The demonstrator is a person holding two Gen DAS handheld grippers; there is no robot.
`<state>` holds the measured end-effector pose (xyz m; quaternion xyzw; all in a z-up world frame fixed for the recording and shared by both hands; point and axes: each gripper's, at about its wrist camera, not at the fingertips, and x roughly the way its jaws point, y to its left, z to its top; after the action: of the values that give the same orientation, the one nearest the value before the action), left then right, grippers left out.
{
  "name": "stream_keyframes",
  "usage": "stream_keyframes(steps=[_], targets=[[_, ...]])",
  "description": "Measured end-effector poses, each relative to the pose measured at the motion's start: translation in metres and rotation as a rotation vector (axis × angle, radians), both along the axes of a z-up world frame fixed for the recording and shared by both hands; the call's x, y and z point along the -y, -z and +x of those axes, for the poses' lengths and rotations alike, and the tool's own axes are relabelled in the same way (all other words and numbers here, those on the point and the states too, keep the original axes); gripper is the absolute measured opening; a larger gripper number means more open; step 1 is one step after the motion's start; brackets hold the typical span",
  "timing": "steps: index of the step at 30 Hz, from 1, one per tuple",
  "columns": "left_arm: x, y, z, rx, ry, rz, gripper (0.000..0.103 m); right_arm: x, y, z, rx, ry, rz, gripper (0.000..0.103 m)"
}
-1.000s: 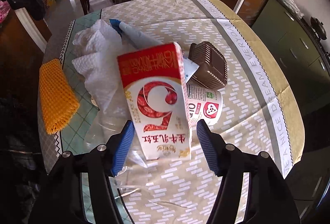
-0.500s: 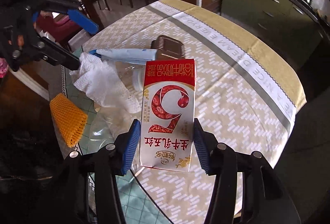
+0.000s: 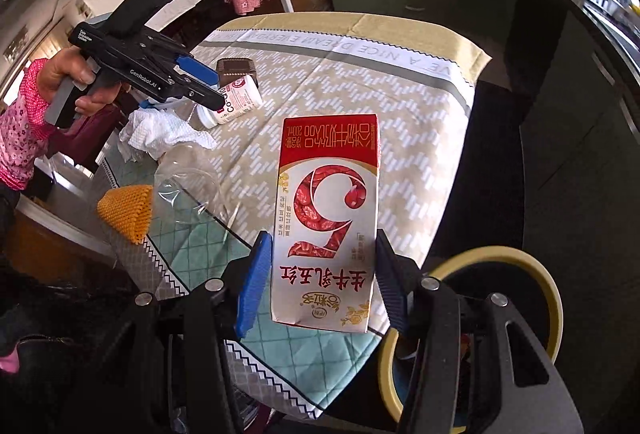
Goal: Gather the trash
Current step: 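Drop the milk carton into the bin with the right tool while the left tool grasps the white bottle, then carry the white supplement bottle over the bin and open the left tool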
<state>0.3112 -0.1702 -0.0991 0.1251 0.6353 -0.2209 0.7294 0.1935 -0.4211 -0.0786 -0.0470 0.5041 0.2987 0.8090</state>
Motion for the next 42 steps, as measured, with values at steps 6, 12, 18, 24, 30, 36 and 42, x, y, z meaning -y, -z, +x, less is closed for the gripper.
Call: stream_keyframes(steps=[6, 12, 18, 24, 30, 36, 42], targets=[[0.004, 0.014, 0.013, 0.005, -0.001, 0.104, 0.063, 0.020, 0.000, -0.017, 0.014, 0.052, 0.007, 0.051], [0.005, 0.031, 0.015, -0.005, 0.004, 0.172, 0.064, 0.041, 0.001, -0.027, 0.013, 0.115, 0.014, 0.051], [0.004, 0.042, 0.019, -0.013, -0.004, 0.196, 0.057, 0.075, 0.010, -0.031, -0.010, 0.253, -0.012, 0.051], [0.005, 0.063, 0.017, -0.071, 0.012, 0.179, 0.045, 0.121, 0.036, -0.027, -0.077, 0.434, -0.111, 0.051], [0.025, 0.059, 0.009, -0.047, 0.057, 0.140, 0.045, 0.154, 0.063, -0.018, -0.090, 0.567, -0.221, 0.061], [0.054, 0.039, -0.001, -0.018, 0.115, 0.090, 0.045, 0.172, 0.058, -0.028, -0.059, 0.612, -0.179, 0.066], [0.090, 0.004, -0.022, -0.005, 0.219, 0.027, 0.045, 0.177, 0.045, -0.050, -0.021, 0.620, -0.121, 0.066]])
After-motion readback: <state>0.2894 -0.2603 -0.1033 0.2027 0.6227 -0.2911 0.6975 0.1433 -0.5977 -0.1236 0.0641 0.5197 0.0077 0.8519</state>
